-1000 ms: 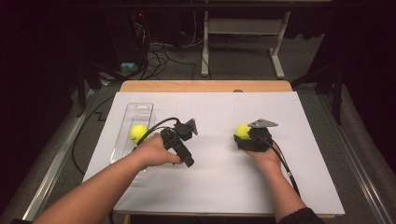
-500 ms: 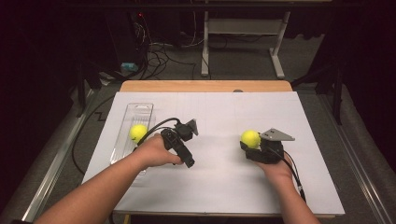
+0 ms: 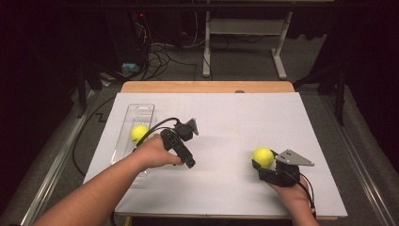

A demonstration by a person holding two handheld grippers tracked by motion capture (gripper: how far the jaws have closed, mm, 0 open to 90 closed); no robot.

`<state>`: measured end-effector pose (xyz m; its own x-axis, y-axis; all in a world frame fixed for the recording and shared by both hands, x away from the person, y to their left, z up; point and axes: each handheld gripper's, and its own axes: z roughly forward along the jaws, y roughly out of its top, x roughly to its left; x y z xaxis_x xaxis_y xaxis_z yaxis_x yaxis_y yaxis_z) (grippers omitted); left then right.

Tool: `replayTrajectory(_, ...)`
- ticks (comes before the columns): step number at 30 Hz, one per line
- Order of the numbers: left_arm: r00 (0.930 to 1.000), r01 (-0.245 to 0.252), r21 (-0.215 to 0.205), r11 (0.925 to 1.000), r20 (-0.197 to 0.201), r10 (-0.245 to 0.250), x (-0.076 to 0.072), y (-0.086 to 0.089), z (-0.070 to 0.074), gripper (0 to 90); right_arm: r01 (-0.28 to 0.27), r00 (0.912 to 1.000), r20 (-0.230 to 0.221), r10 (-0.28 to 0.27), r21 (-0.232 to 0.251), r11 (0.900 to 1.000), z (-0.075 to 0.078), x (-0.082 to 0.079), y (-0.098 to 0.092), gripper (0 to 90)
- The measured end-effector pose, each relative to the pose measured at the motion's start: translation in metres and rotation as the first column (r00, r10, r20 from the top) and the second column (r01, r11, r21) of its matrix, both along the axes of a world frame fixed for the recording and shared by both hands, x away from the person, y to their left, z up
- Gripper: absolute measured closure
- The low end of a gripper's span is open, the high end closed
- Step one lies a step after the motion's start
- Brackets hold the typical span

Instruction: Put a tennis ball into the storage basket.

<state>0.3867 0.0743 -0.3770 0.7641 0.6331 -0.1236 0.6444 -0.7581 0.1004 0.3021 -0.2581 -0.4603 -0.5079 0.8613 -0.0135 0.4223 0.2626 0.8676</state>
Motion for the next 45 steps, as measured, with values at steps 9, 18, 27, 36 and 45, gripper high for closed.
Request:
replayTrajectory(9, 1.0, 0.004, -0.01, 0.9999, 0.007, -0.004, -0.001, 0.001, 0.004, 0.7, -0.02, 0.9998, 0.007, 0.02, -0.002, 1.0, 0.001, -0.009, 0.004, 27.9)
replayTrajectory(18, 0.9999, 0.009, -0.008, 0.9999, 0.008, -0.009, -0.002, 0.0, 0.006, 0.7, -0.062, 0.9981, 0.001, 0.062, 0.0, 0.998, -0.002, -0.007, 0.018, 27.9)
replayTrajectory(27, 0.9999, 0.012, -0.02, 0.9997, 0.007, -0.012, -0.004, 0.0, 0.009, 0.7, -0.114, 0.9935, -0.001, 0.114, 0.01, 0.993, -0.004, -0.008, 0.04, 27.9)
replayTrajectory(36, 0.9998, 0.014, -0.026, 0.9996, 0.013, -0.013, -0.005, -0.001, 0.012, 0.7, -0.171, 0.9853, 0.001, 0.171, 0.017, 0.985, -0.005, -0.008, 0.065, 27.9)
replayTrajectory(45, 0.9998, 0.015, -0.025, 0.9996, 0.015, -0.014, -0.006, -0.002, 0.015, 0.7, -0.224, 0.9747, 0.004, 0.224, 0.011, 0.975, -0.006, -0.011, 0.087, 27.9)
